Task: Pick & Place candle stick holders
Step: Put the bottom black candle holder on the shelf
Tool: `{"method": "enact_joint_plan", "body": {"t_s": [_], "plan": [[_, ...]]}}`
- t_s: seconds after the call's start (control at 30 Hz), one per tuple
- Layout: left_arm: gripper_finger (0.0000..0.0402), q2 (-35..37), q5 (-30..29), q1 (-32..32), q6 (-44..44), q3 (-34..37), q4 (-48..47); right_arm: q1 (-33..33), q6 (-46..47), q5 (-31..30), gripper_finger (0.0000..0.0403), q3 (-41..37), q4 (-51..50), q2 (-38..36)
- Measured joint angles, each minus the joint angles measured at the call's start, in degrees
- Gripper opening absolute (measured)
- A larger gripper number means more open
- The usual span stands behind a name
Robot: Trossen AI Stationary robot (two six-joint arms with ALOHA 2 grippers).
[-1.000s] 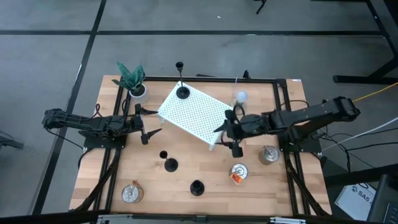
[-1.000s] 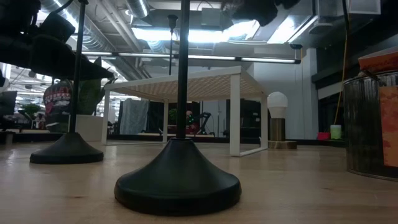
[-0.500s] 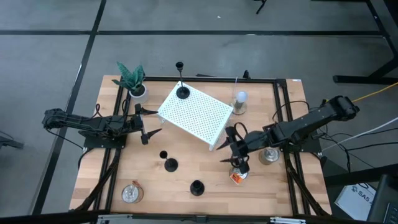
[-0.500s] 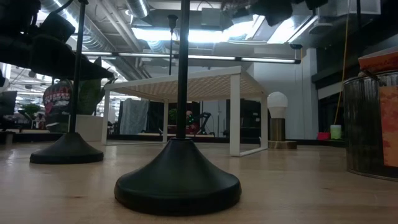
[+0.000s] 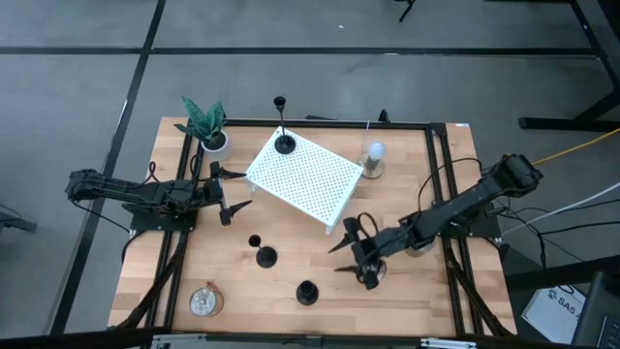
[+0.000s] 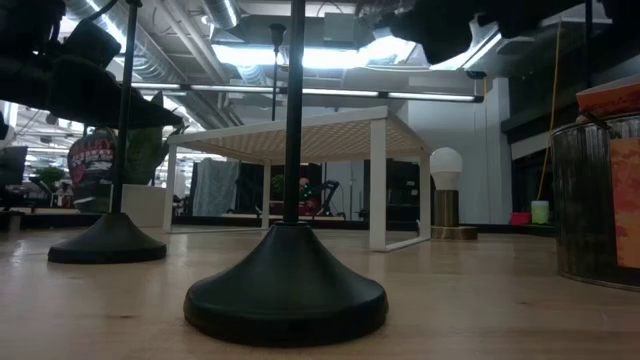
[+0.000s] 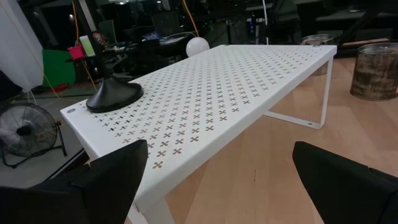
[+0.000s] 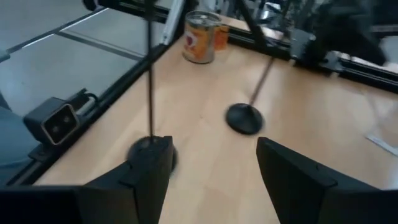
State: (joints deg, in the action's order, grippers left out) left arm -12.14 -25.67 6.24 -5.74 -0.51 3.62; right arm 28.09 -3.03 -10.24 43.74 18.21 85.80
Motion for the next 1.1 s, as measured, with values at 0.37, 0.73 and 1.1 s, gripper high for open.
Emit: {"method": "enact_joint_plan", "body": {"t_s": [0.37, 0.73, 1.1], "plan": [[0.0400, 0.0, 0.0, 0.0, 0.0, 0.0, 0.0, 2.9, 0.9, 0.2, 0.0238, 12.1, 0.8, 12.5], [0.0400, 0.0, 0.0, 0.0, 0.0, 0.0, 0.0, 5.2, 1.4, 0.3, 0.0234, 20.1, 0.9, 21.4], [0.0400, 0.0, 0.0, 0.0, 0.0, 0.0, 0.0, 5.2, 1.1, -5.2, 0.0148, 21.6, 0.7, 23.0]]}}
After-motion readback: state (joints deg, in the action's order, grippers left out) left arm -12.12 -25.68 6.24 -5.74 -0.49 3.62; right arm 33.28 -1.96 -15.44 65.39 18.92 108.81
